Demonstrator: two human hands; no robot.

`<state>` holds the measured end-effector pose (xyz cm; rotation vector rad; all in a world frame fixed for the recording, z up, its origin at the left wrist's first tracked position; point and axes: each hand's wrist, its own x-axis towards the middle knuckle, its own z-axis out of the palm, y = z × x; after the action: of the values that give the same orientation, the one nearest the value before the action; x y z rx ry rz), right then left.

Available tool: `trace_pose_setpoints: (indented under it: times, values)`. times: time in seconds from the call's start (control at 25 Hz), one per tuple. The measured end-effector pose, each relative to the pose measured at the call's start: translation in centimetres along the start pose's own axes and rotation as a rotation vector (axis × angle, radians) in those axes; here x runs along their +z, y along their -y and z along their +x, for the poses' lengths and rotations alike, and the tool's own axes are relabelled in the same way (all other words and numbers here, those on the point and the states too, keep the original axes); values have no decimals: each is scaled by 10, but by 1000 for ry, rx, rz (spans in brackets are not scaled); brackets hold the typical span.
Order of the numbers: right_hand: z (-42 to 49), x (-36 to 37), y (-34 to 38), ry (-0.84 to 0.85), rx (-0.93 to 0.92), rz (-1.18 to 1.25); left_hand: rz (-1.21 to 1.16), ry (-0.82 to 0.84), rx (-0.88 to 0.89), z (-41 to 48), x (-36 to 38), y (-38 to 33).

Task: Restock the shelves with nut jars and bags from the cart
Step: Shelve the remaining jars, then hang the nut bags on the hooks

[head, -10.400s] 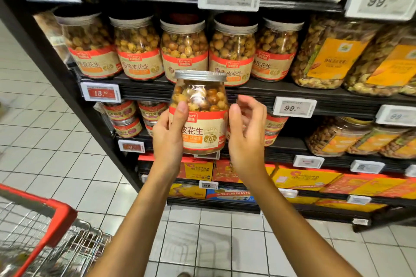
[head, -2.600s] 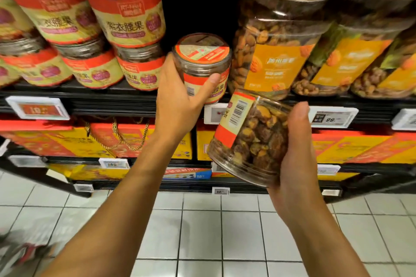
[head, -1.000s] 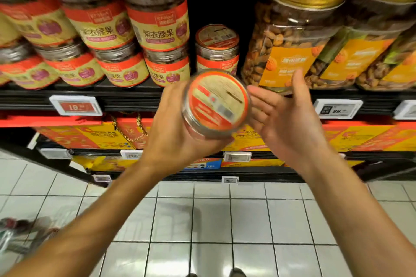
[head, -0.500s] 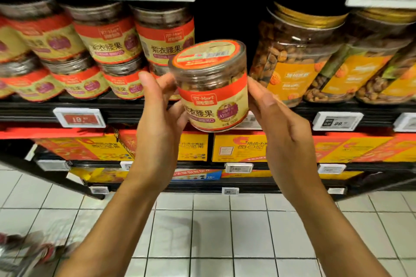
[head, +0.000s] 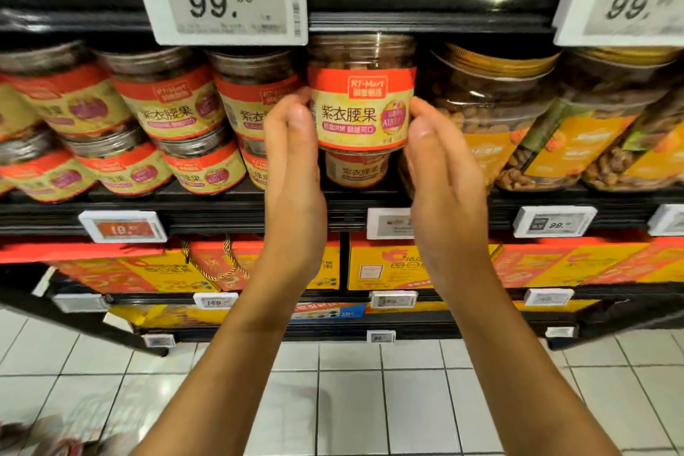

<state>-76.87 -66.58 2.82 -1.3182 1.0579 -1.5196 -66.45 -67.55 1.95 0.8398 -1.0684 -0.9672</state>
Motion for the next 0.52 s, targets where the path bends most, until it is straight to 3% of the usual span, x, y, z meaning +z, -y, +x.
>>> trace_pose_setpoints:
  times: [0.12,0.2,0.32,0.52]
  values:
    - [8,7,-2,-97,-22,-200,157,5,41,6,-1,8]
    - [7,10,-3,-120,-51,-232,292,-32,73,6,-5,12]
    - [5,11,-11,-134,-21,-248,300,-11,33,3,-11,19]
    - [18,15,-24,-24,66,-304,326,66,-17,7,-5,26]
